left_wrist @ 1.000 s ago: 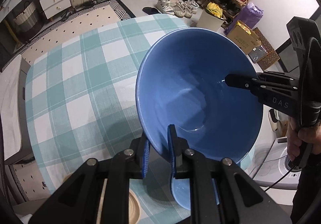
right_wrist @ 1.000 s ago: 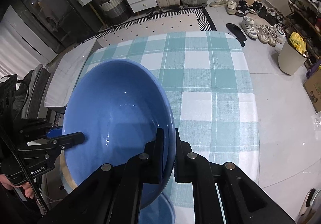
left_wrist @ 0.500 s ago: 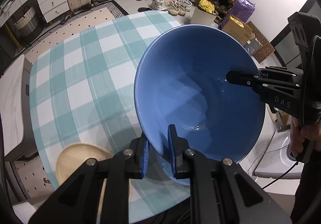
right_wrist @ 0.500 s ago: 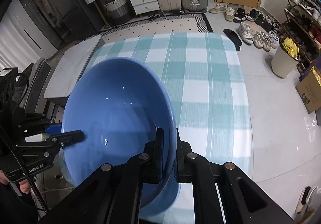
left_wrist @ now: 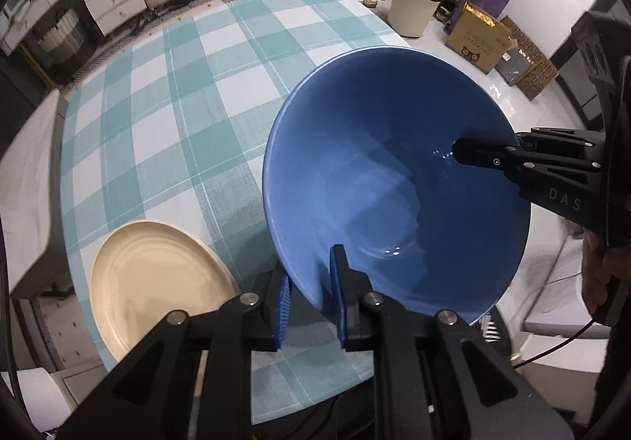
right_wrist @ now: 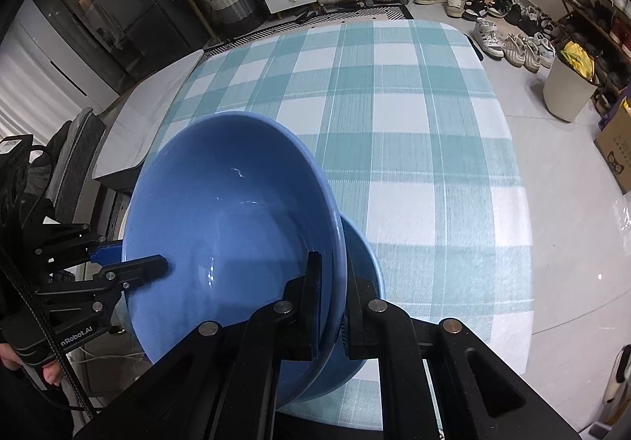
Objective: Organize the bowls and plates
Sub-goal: 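Lower the held blue bowl into the nested blue bowls with both tools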
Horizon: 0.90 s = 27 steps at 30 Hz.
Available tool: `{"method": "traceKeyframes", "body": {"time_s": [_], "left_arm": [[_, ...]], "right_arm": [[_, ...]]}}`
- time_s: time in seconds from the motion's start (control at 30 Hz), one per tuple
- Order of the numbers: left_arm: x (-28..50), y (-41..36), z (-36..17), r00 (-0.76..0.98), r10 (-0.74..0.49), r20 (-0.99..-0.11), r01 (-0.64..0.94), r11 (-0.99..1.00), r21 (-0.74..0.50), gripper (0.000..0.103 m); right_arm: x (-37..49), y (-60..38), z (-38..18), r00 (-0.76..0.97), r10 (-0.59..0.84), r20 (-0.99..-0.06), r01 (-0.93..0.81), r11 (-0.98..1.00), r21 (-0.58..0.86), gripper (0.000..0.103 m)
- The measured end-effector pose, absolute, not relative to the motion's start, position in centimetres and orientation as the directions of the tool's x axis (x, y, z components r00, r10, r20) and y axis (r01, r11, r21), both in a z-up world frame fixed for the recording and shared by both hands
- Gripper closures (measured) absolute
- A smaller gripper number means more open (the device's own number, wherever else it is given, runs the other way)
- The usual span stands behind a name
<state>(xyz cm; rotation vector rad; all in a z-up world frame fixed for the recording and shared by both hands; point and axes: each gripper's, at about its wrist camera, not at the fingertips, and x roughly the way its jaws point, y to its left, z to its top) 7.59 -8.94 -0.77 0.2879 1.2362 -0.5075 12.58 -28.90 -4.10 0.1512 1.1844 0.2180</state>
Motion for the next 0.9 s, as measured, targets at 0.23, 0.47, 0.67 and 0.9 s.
{"method": "traceKeyframes", "body": {"time_s": [0.23, 0.47, 0.67, 0.9], "left_arm": [[6.8, -9.2, -2.4, 0.304, -0.196, -0.932, 0.511, 0.860, -0.014, 0.088], [6.0, -9.0, -3.1, 0.397, -0.211, -0.893, 0.472, 0.882, 0.001, 0.088], [5.7, -9.0, -3.8, 0.446, -0.216, -0.868, 0.453, 0.892, 0.011, 0.088], [5.0, -8.8, -4.7, 0.491, -0.249, -0.835, 0.396, 0.917, -0.041, 0.087]], "right_arm": [[11.0, -29.1, -5.9, 0.391, 0.232, -0.890, -0.073, 0.972, 0.222, 0.095], [9.3, -29.1, -7.0, 0.464, 0.216, -0.859, -0.044, 0.974, 0.221, 0.094], [8.6, -29.9, -8.0, 0.483, 0.246, -0.840, 0.014, 0.957, 0.288, 0.093], [7.7, -29.7, -8.0, 0.523, 0.206, -0.827, 0.012, 0.968, 0.249, 0.092]]}}
